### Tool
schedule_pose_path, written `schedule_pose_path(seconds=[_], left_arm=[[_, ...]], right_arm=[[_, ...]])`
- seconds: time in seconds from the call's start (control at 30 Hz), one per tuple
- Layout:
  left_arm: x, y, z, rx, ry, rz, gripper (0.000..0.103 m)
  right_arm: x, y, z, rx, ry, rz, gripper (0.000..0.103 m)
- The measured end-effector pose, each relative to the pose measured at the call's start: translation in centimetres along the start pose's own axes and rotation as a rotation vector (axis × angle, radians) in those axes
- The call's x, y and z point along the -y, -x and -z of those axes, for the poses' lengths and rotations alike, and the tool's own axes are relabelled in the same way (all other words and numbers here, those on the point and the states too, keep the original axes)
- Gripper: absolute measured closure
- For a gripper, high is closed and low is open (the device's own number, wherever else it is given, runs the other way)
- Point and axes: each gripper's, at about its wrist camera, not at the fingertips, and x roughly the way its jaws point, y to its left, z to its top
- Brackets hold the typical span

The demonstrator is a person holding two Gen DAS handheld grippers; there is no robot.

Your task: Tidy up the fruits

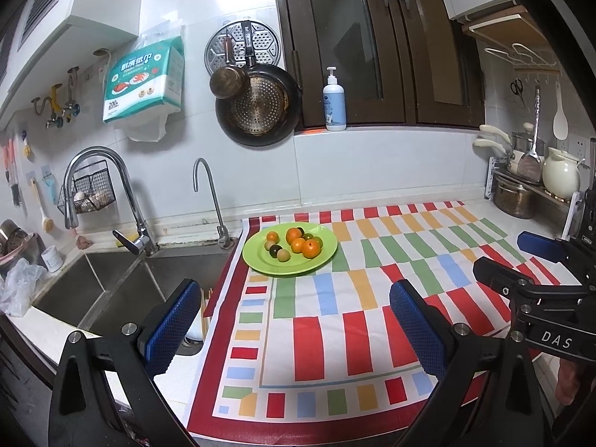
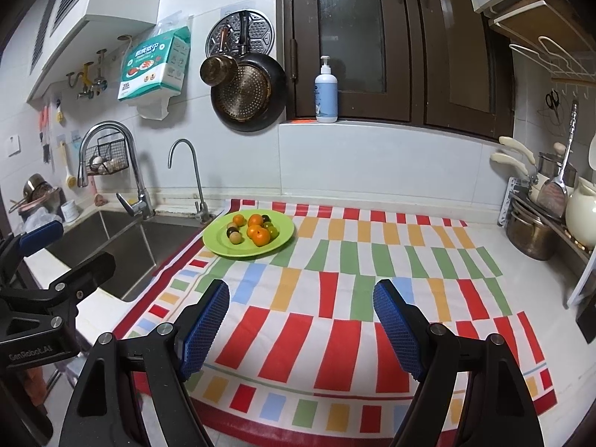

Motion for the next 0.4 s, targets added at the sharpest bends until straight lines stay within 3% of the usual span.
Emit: schedule_pose_path(seconds=[0.4], left_arm=[[0.36, 0.39, 0.20, -0.007, 0.004, -0.002, 0.000]], right_arm=[[0.14, 0.49, 0.31, 0.001, 0.002, -0.012, 0.023]])
